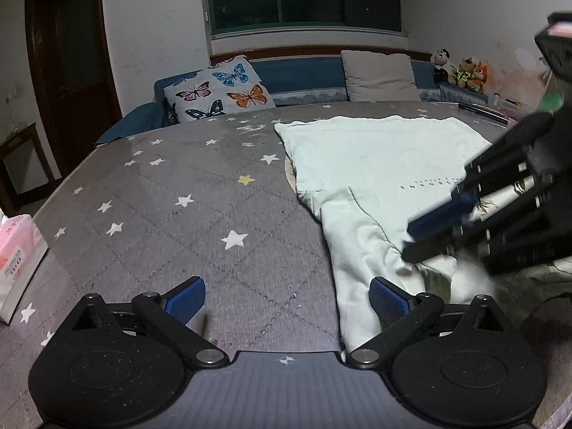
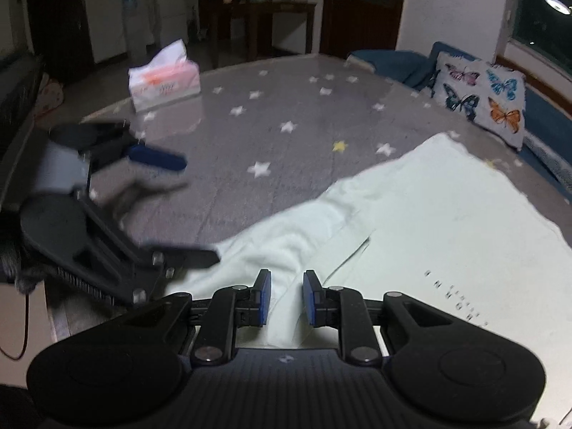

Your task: Fold clothes

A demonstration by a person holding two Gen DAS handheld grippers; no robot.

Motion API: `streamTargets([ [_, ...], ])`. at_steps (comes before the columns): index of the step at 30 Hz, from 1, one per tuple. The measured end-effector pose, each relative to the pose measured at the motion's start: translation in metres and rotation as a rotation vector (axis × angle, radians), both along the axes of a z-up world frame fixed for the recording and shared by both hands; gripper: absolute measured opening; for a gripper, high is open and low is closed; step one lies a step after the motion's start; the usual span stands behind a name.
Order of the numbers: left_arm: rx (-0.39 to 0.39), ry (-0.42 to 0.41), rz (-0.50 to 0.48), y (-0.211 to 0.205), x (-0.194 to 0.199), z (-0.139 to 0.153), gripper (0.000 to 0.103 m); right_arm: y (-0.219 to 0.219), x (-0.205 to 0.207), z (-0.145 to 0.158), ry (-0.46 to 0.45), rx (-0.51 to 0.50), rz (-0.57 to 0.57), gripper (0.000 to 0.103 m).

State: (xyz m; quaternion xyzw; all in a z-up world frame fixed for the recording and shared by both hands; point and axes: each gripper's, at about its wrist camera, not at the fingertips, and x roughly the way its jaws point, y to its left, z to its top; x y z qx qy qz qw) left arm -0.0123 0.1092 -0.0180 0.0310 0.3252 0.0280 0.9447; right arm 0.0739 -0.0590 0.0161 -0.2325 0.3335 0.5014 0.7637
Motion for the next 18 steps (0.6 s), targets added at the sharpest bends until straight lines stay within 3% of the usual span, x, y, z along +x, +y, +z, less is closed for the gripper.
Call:
streamTargets([
  [5, 0.016, -0.001, 0.003, 0.0, -0.003, 0.001, 0.1, 0.012, 0.015, 0.003, 0.052, 0.072, -0.025, 0.019],
  [8, 0.021, -0.005, 0.014, 0.003, -0.006, 0.002, 0.1, 0.019, 0.014, -0.005, 0.079, 0.045, 0.01, 0.019],
  [15, 0.04, -0.023, 0.028, 0.006, -0.007, 0.009, 0.1, 0.005, -0.018, -0.012, 0.039, -0.061, 0.125, 0.024],
  [18, 0.061, -0.044, -0.007, -0.002, -0.012, 0.016, 0.1, -0.012, -0.018, -0.001, 0.035, -0.017, 0.092, 0.025],
])
